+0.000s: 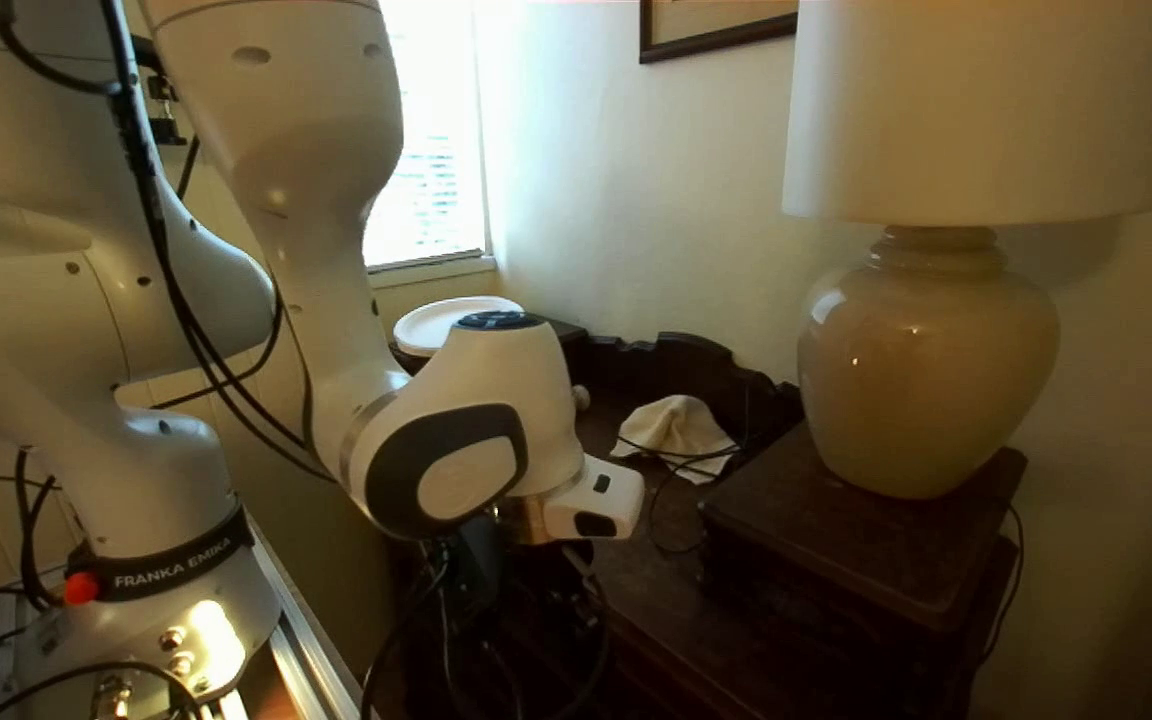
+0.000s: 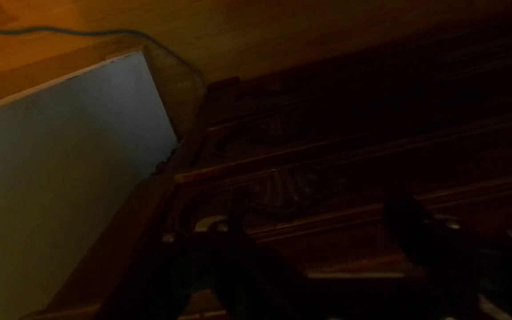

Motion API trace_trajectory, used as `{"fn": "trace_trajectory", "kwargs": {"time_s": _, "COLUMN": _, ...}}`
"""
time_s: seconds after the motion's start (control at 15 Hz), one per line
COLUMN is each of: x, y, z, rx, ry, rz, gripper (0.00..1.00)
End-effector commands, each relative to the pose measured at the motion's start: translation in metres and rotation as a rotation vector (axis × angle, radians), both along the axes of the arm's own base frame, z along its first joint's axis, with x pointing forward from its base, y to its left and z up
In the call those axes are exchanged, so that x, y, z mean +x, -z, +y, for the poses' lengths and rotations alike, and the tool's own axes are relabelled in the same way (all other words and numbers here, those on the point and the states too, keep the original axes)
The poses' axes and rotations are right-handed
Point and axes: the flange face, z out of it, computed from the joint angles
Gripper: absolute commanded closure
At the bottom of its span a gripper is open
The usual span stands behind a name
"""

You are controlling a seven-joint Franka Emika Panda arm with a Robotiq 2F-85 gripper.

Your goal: Close the open drawer

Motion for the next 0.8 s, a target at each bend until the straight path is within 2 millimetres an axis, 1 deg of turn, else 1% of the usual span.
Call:
{"fn": "trace_trajectory", "kwargs": {"time_s": 0.0, "x": 0.007, "y": -0.001, "z": -0.002, "rx": 0.032, "ry": 0.052, "rz": -0.002, "gripper": 0.0}}
{"fn": "trace_trajectory", "kwargs": {"time_s": 0.27, "x": 0.025, "y": -0.006, "z": 0.005, "rx": 0.087, "ry": 0.046, "rz": -0.006, "gripper": 0.0}}
{"fn": "trace_trajectory", "kwargs": {"time_s": 0.4, "x": 0.034, "y": -0.012, "z": 0.01, "rx": 0.124, "ry": 0.041, "rz": -0.011, "gripper": 0.0}}
{"fn": "trace_trajectory", "kwargs": {"time_s": 0.73, "x": 0.059, "y": -0.042, "z": 0.022, "rx": 0.154, "ry": -0.019, "rz": 0.013, "gripper": 0.0}}
